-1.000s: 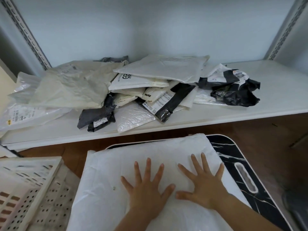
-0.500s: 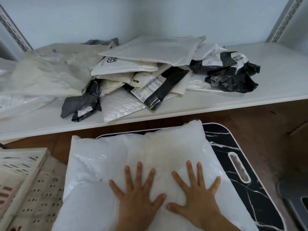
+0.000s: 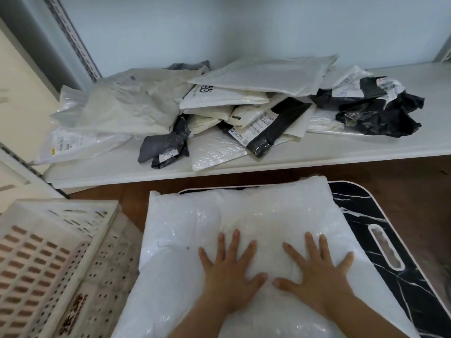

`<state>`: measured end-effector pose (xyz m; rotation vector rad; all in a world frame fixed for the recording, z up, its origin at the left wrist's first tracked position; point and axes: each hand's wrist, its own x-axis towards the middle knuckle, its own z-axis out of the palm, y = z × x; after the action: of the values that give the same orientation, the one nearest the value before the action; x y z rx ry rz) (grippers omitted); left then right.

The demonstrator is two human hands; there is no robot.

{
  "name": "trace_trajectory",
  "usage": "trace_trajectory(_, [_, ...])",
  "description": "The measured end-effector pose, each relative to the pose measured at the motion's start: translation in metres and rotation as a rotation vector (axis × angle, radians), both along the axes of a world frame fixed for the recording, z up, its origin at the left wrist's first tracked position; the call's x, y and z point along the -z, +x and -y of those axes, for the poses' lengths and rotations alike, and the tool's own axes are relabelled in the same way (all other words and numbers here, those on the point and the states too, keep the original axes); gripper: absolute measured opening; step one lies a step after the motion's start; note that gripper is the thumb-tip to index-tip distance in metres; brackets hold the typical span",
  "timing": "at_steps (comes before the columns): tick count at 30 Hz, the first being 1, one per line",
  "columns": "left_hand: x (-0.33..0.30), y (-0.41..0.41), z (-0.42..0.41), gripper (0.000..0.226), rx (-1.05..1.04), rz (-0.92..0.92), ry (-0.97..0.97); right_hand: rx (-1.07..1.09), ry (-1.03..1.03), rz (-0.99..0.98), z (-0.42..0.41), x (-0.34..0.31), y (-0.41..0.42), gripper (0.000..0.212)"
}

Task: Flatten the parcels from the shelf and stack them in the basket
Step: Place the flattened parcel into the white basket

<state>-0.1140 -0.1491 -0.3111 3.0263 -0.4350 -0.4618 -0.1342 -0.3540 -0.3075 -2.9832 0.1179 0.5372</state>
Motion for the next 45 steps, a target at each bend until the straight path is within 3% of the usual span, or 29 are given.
trace_trajectory(2, [-0.013,-0.003,-0.013,0.088,-0.052,-0.023,-0.110,-0.062,-0.069,0.145,-0.021,-0.006,0.000,0.097])
trace_trajectory(4, [-0.023,-0.010,-0.032,0.075,-0.120,0.130,-0.050,-0.159,-0.028,0.224,-0.051,-0.004,0.001,0.085])
trace_trajectory(8, [-0.024,-0.033,-0.069,0.055,-0.283,0.252,0.009,-0.282,0.013,0.274,-0.119,0.002,-0.001,0.075])
trace_trajectory(10, [-0.021,-0.042,-0.087,0.057,-0.334,0.256,0.025,-0.286,0.026,0.265,-0.138,0.014,-0.004,0.076])
trace_trajectory(14, [0.012,-0.058,-0.109,0.059,-0.384,0.088,0.030,-0.302,-0.011,0.256,-0.148,0.033,-0.012,0.085])
trace_trajectory(22, [0.034,-0.060,-0.112,0.060,-0.376,0.049,-0.061,-0.341,-0.033,0.183,-0.145,0.041,-0.012,0.091])
trace_trajectory(25, [0.028,-0.049,-0.111,0.047,-0.327,0.095,-0.082,-0.327,0.006,0.197,-0.148,0.038,-0.010,0.089])
trace_trajectory(28, [0.017,-0.022,-0.104,0.035,-0.290,0.190,-0.130,-0.331,0.054,0.318,-0.137,0.020,0.008,0.075])
trace_trajectory(33, [0.004,0.023,-0.073,0.059,-0.193,0.140,-0.109,-0.195,-0.080,0.457,-0.080,0.005,0.050,0.068])
trace_trajectory(39, [0.009,0.059,-0.042,0.069,-0.072,0.241,-0.063,-0.131,-0.144,0.271,-0.047,0.030,0.069,0.076])
trace_trajectory(45, [0.027,0.061,-0.042,0.071,-0.070,0.144,0.021,-0.121,-0.111,0.270,-0.049,0.046,0.069,0.076])
